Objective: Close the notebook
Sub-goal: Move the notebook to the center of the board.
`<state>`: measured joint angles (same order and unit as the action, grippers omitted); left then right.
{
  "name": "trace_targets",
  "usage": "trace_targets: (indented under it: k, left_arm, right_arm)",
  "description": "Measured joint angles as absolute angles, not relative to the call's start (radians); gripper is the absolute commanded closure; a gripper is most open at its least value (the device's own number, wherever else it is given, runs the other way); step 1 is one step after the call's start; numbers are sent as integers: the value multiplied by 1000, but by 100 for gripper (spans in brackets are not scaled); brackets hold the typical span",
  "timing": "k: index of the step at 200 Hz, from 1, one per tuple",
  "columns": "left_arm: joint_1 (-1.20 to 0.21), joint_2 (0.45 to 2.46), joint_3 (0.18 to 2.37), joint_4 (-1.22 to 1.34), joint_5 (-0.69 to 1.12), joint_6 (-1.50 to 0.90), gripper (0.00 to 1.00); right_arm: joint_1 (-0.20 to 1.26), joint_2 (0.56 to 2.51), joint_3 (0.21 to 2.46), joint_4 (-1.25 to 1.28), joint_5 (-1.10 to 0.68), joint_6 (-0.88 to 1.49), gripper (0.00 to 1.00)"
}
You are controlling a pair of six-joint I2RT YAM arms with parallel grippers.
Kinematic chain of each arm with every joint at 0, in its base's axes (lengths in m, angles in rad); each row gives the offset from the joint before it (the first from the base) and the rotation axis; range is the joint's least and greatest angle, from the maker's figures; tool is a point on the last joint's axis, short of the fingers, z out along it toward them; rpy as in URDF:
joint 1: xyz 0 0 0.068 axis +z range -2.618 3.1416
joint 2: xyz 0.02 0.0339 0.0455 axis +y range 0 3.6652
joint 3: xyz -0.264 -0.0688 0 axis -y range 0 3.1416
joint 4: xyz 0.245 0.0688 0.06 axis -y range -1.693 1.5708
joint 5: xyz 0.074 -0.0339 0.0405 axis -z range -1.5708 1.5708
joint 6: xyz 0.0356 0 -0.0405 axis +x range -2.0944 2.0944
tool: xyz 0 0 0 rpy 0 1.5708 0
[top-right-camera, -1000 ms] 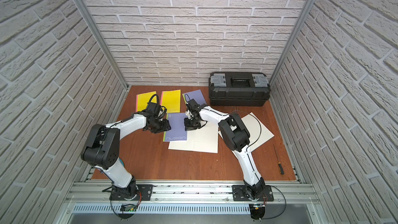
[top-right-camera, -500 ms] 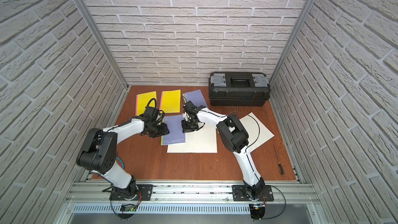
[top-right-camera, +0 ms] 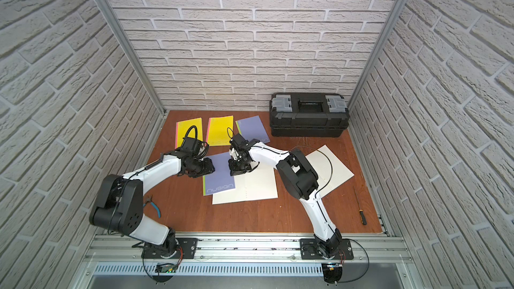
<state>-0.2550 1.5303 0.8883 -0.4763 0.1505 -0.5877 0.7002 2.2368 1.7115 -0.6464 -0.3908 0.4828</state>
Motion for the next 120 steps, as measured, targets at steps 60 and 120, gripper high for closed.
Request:
trace_targets:
  k: [60, 120]
  left_arm:
    - [-252, 1530, 849, -511, 96, -605, 43]
    - [-247, 1530, 823, -494, 101, -607, 48]
  right_arm:
    - [702, 2237, 1712, -648, -390, 483, 81]
    - [702, 2237, 1712, -648, -390, 483, 81]
